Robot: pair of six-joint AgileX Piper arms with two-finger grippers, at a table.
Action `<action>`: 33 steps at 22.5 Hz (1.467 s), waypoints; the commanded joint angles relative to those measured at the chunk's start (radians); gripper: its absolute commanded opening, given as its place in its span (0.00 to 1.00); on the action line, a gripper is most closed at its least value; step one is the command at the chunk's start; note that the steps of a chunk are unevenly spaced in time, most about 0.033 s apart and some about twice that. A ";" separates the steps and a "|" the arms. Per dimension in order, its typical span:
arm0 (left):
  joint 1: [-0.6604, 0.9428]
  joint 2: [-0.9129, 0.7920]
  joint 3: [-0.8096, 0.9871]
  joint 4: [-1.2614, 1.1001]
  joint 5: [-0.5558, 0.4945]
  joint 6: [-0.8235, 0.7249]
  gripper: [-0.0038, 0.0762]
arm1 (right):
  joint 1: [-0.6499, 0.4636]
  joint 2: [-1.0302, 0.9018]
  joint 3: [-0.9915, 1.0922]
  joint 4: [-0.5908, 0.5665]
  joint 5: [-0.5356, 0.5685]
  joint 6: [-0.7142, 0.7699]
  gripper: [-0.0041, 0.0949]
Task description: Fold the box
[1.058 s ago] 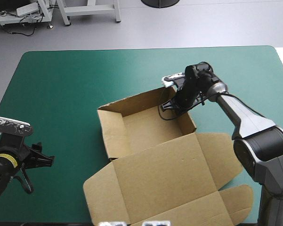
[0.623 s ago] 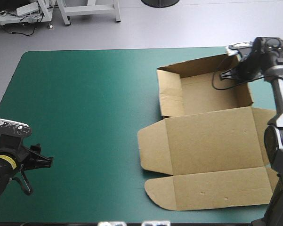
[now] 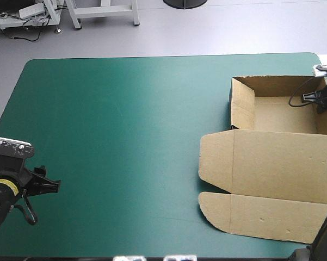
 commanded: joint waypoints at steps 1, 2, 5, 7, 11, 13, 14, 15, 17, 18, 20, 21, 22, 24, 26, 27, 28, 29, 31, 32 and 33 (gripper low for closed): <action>-0.006 -0.003 -0.024 0.007 -0.046 -0.014 0.54 | -0.007 -0.028 -0.032 -0.001 -0.008 -0.021 0.02; -0.006 -0.003 -0.024 0.001 -0.043 -0.014 0.54 | -0.011 -0.014 -0.032 -0.017 -0.023 -0.024 0.02; -0.006 -0.003 -0.024 -0.001 -0.043 -0.014 0.54 | -0.011 -0.012 -0.033 -0.103 -0.057 -0.045 0.04; -0.006 -0.003 -0.024 -0.001 -0.043 -0.014 0.54 | -0.015 -0.012 -0.066 -0.149 -0.057 -0.057 0.15; -0.006 -0.003 -0.024 -0.001 -0.037 -0.014 0.54 | -0.043 -0.014 -0.152 -0.060 -0.043 -0.057 0.55; -0.006 -0.003 -0.024 -0.001 -0.037 -0.017 0.54 | -0.044 -0.023 -0.167 -0.063 -0.046 -0.057 0.64; -0.006 -0.003 -0.024 -0.001 -0.037 -0.017 0.54 | -0.044 -0.034 -0.172 -0.065 -0.055 -0.057 0.67; -0.006 -0.003 -0.024 -0.001 -0.035 -0.017 0.54 | -0.046 -0.048 -0.172 -0.068 -0.069 -0.057 0.68; -0.006 -0.003 -0.024 -0.001 -0.035 -0.017 0.54 | -0.053 -0.061 -0.173 -0.047 -0.073 -0.057 0.68; -0.006 -0.003 -0.024 -0.001 -0.035 -0.017 0.54 | -0.057 -0.066 -0.173 -0.026 -0.069 -0.057 0.68; -0.006 -0.003 -0.024 -0.001 -0.035 -0.017 0.54 | -0.060 -0.083 -0.173 0.048 -0.054 -0.057 0.68; -0.006 -0.003 -0.024 -0.001 -0.035 -0.017 0.54 | -0.060 -0.093 -0.174 0.087 -0.048 -0.058 0.67; -0.006 -0.003 -0.024 -0.001 -0.035 -0.017 0.54 | -0.060 -0.105 -0.174 0.115 -0.044 -0.061 0.67; -0.006 -0.003 -0.024 -0.001 -0.038 -0.017 0.54 | -0.060 -0.158 -0.178 0.218 -0.021 -0.096 0.67; -0.006 -0.003 -0.024 0.014 -0.052 -0.017 0.54 | -0.060 -0.244 -0.178 0.267 0.014 -0.123 0.67; -0.006 -0.003 -0.024 0.017 -0.058 -0.017 0.54 | -0.060 -0.280 -0.178 0.267 0.016 -0.121 0.67; -0.006 -0.003 -0.024 0.019 -0.065 -0.017 0.54 | -0.060 -0.356 -0.178 0.267 0.016 -0.101 0.67; -0.006 -0.003 -0.024 0.021 -0.067 -0.017 0.54 | -0.060 -0.389 -0.178 0.272 0.016 -0.100 0.67; -0.006 -0.003 -0.024 0.021 -0.080 -0.004 0.54 | -0.051 -0.512 -0.173 0.325 0.016 -0.092 0.67; -0.006 -0.003 -0.024 0.021 -0.095 -0.004 0.54 | -0.026 -0.608 -0.153 0.364 0.016 -0.098 0.67; -0.006 -0.003 -0.024 0.019 -0.109 -0.004 0.54 | 0.010 -0.701 -0.118 0.379 0.016 -0.106 0.67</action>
